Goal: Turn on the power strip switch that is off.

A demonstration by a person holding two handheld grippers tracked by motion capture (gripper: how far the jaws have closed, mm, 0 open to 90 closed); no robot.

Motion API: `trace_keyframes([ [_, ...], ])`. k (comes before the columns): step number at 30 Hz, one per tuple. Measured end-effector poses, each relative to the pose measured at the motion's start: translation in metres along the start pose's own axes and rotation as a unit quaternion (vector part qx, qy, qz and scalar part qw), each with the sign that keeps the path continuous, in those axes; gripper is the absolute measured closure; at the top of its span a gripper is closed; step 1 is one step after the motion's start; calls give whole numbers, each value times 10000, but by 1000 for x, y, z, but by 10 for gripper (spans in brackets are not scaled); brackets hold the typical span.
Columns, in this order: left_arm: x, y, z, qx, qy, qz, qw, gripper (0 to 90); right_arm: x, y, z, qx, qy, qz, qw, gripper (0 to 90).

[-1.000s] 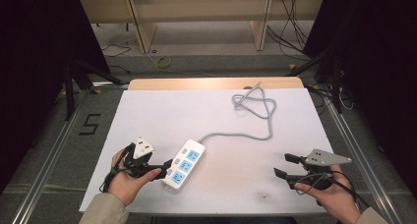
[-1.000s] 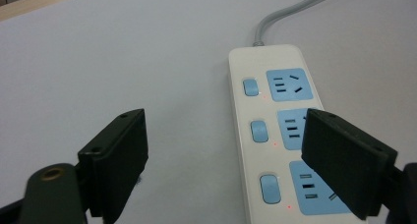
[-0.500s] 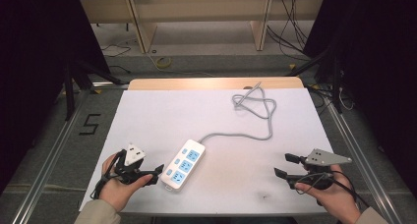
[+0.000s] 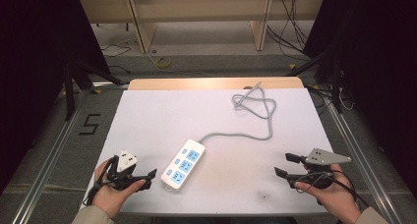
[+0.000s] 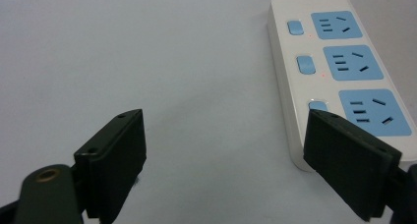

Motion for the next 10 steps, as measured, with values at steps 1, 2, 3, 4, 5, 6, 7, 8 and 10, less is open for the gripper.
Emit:
trace_keyframes([
  [1, 0, 0, 0, -14, -10, 2, 10000, 160, 0, 0, 0, -5, 1, -3, 10000, 325],
  [2, 1, 0, 1, -4, -18, -5, 10000, 160, 0, 0, 0, 1, -2, 6, 10000, 325],
  [3, 1, 1, 1, 7, -20, -5, 10000, 160, 0, 0, 0, 3, -2, 5, 10000, 325],
  [4, 1, 1, 1, 18, -12, -7, 10000, 160, 0, 0, 0, -4, 0, 6, 10000, 325],
  [5, 1, 1, 1, 44, -15, -18, 10000, 160, 0, 0, 0, -6, 1, 8, 10000, 325],
  [6, 1, 1, 1, 36, -8, -10, 10000, 160, -1, 0, 0, 6, -5, 9, 10000, 325],
  [7, 1, 1, 1, 41, -5, -11, 10000, 160, -1, 0, 0, 8, -2, 18, 10000, 325],
  [8, 1, 1, 1, 43, 0, -12, 10000, 160, -1, 0, 1, 6, -6, 26, 10000, 325],
  [10, 1, 1, 1, 52, 12, -7, 10000, 160, -1, 0, 1, 1, -6, 22, 10000, 325],
])
Point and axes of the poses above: each handheld gripper's, and its own axes: x roughly forward along the jaws, y roughly out of its top, z roughly to its right, the point moved 1 cm from there along x, roughly forward along the jaws, and after that the axes turned 1 degree about z, right-handed, at the moved point
